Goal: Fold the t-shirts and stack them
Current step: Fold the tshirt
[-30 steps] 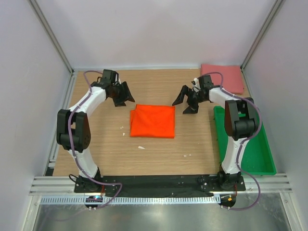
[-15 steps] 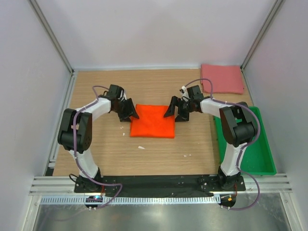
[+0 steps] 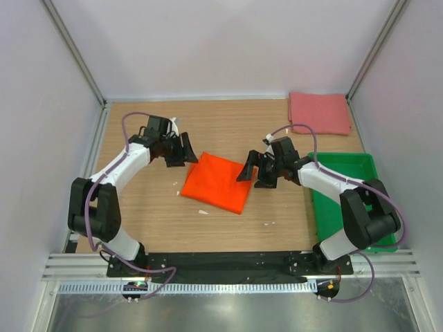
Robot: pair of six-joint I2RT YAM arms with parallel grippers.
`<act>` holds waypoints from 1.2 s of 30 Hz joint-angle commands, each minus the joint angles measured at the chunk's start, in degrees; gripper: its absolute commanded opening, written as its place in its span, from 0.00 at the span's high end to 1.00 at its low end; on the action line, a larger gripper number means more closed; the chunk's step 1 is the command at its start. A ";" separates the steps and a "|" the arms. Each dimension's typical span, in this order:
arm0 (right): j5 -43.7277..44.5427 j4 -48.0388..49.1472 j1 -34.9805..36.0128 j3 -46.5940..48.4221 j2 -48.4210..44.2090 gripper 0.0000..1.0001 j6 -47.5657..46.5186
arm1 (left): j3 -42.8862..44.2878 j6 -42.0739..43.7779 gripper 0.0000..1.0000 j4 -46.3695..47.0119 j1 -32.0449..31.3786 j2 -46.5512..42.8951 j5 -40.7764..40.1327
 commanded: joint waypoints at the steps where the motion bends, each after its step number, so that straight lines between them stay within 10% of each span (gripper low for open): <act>1: 6.72 -2.40 -3.97 4.84 -0.46 0.04 -4.03 | 8.64 8.01 0.40 3.03 0.94 5.38 5.69; 11: 5.14 0.24 -6.97 11.00 9.03 0.40 -7.46 | 26.42 12.42 0.45 4.01 0.42 25.35 8.88; 36: 3.65 0.50 -7.59 15.31 16.33 0.49 -8.08 | 31.34 13.30 0.57 0.49 -2.31 34.23 8.97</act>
